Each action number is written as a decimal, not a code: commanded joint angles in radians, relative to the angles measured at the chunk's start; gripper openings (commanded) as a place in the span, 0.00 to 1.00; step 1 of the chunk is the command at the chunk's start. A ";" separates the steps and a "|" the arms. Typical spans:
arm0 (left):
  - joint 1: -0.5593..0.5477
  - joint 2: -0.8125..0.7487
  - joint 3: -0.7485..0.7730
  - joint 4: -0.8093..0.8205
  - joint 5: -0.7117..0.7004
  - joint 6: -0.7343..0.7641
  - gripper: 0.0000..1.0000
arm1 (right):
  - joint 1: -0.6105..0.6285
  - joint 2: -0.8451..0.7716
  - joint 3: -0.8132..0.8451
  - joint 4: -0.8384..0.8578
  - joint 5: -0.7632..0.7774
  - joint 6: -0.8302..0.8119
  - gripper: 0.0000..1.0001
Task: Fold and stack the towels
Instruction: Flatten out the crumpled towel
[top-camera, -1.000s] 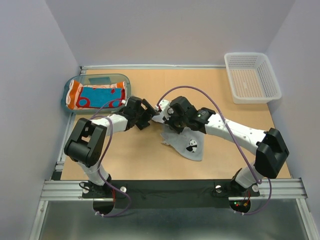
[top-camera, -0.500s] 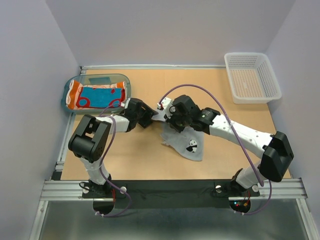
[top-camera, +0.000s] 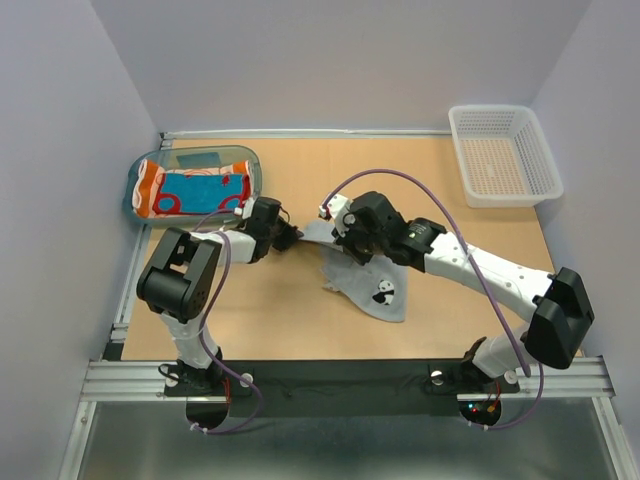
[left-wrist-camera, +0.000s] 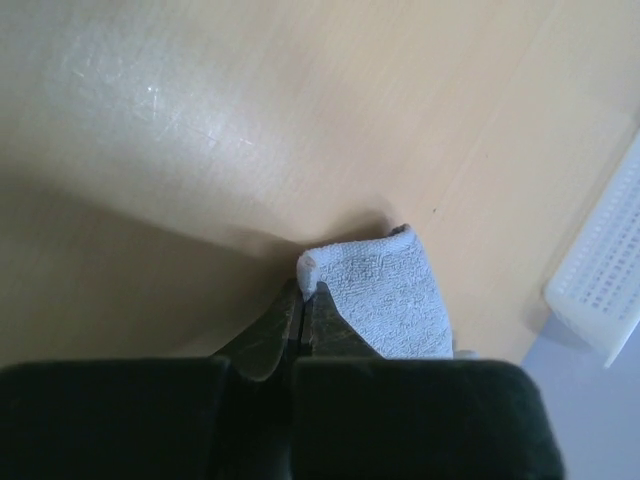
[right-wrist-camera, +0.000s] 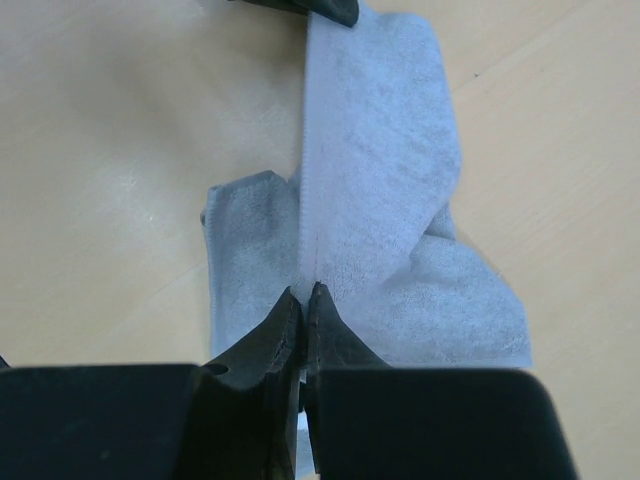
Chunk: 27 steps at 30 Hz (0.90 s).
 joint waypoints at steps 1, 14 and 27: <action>0.025 -0.042 0.043 -0.062 -0.044 0.070 0.00 | 0.009 -0.040 -0.004 0.038 0.069 -0.002 0.00; 0.031 -0.205 0.701 -0.476 -0.199 0.444 0.00 | -0.120 -0.011 0.320 0.040 0.367 -0.160 0.01; -0.023 -0.373 1.030 -0.576 -0.119 0.679 0.00 | -0.183 -0.071 0.650 0.038 0.312 -0.346 0.00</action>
